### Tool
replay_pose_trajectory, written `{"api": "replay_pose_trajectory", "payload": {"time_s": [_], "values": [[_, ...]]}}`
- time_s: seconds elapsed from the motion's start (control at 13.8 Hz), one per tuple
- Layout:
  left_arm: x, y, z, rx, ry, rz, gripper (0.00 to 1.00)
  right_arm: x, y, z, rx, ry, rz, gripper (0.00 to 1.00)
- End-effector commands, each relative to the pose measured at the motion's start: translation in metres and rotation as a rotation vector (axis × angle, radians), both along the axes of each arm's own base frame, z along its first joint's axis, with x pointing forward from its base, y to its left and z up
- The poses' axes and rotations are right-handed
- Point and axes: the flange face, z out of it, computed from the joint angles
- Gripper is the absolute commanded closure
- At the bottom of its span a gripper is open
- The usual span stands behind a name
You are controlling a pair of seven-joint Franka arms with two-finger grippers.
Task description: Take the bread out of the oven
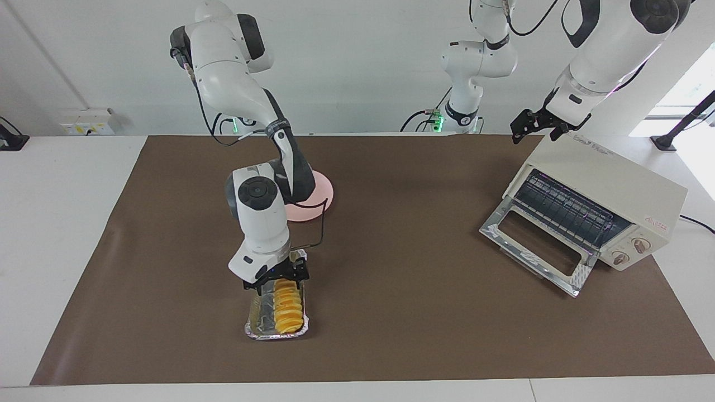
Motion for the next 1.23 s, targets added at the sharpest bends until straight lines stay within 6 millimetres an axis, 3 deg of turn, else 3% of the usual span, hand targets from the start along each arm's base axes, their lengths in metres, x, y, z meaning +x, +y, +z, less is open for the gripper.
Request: {"api": "replay_pose_trajectory", "payload": {"time_s": [0.0,0.15,0.22,0.29,0.36,0.44,1.16], "values": [[-0.003,0.003,0.003,-0.008,-0.015,0.003,0.0,0.006,-0.002,-0.007,0.003,-0.015,-0.003,0.0],[-0.003,0.003,0.003,-0.008,-0.015,0.004,0.0,0.009,0.001,-0.005,0.052,-0.04,-0.06,0.01],[-0.003,0.003,0.003,-0.008,-0.015,0.003,0.0,0.01,0.002,-0.004,0.078,-0.052,-0.082,0.13],[-0.003,0.003,0.003,-0.008,-0.015,0.004,0.0,0.01,0.003,-0.004,0.08,-0.056,-0.081,0.41],[-0.003,0.003,0.003,-0.008,-0.015,0.004,0.0,0.009,0.002,-0.005,0.079,-0.054,-0.083,0.77],[-0.003,0.003,0.003,-0.008,-0.015,0.003,0.0,0.008,0.005,-0.006,0.08,-0.053,-0.086,1.0],[-0.003,0.003,0.003,-0.008,-0.015,0.004,0.0,0.008,-0.003,0.006,0.066,-0.025,-0.105,1.0]]}}
